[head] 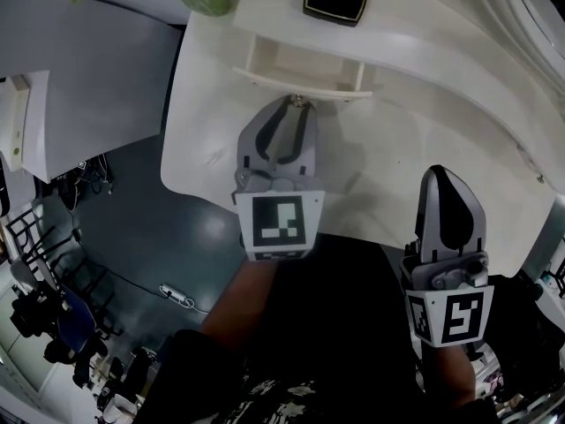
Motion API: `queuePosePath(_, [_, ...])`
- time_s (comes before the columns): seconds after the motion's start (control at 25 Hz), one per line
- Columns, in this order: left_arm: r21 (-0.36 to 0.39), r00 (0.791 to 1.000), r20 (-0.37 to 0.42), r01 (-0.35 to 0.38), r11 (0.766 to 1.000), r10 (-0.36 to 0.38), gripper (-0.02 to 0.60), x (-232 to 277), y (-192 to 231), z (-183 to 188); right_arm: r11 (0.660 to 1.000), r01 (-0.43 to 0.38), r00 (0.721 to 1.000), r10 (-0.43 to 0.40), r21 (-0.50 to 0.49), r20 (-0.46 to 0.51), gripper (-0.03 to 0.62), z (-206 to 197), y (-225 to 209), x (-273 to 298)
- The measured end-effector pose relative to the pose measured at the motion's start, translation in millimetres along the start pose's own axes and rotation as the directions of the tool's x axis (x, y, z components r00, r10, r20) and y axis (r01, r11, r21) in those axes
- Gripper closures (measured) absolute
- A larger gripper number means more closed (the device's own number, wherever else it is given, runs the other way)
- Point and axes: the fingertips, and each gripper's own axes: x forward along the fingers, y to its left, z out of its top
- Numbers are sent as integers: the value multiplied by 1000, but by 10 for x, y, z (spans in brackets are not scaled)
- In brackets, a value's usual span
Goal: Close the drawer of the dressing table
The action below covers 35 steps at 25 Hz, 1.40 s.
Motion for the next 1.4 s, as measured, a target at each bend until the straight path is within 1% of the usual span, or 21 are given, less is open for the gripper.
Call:
queuePosePath(0.28, [-3,1000,-10,-1,1000,1,491,73,12,8,1000,24,1000,-23,16,-17,597,-66,-81,-44])
queuePosePath(0.44, [8,1000,-14,-5,1000,5,490,120,32,20,1000,22,1000,-22,23,3,596,-43,-106,-55])
queuePosePath(0.76, [12,1000,-11,-2,1000,2,489,210,54,41,999,31,999,-31,26,6,596,-52,-134,-42])
queuePosePath(1.4, [24,1000,-8,22,999,-22,489,370,87,126,997,60,998,-60,39,-4,597,-74,-158,-20])
